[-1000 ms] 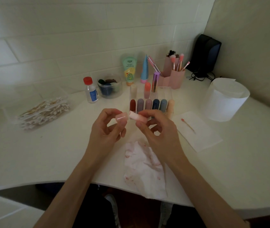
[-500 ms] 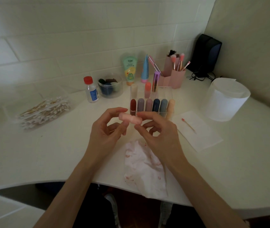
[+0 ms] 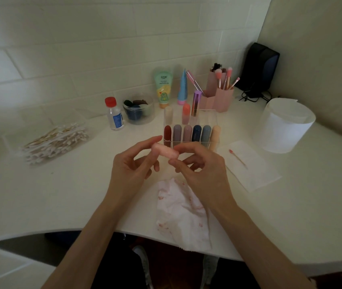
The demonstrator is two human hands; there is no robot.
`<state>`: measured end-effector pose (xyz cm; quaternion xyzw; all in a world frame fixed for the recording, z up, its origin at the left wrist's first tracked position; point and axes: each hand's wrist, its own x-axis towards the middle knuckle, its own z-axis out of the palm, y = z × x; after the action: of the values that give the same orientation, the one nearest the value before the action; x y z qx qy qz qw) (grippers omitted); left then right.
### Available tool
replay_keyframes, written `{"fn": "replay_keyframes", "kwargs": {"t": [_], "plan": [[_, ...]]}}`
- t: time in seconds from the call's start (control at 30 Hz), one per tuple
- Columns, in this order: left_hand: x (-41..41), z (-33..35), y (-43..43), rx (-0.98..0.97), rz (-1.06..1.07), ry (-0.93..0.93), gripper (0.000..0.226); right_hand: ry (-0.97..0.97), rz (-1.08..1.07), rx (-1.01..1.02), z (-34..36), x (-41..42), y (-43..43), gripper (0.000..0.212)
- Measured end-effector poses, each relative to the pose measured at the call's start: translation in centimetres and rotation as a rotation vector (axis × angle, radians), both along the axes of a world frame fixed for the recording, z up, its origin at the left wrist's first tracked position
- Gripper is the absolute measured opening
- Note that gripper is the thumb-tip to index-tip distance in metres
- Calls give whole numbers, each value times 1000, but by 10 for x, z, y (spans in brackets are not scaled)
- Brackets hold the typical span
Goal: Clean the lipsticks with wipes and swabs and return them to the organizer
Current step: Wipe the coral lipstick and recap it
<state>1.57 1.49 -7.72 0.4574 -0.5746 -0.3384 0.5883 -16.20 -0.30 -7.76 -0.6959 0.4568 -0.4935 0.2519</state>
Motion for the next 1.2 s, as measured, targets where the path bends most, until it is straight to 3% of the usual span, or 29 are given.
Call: {"fn": "replay_keyframes", "kwargs": {"t": [0.63, 1.2], "plan": [[-1, -1, -2, 17, -14, 5, 27, 89, -38, -167, -12, -3, 1, 18], [-7, 2, -2, -1, 38, -67, 34, 128, -25, -66, -6, 1, -1, 31]]}}
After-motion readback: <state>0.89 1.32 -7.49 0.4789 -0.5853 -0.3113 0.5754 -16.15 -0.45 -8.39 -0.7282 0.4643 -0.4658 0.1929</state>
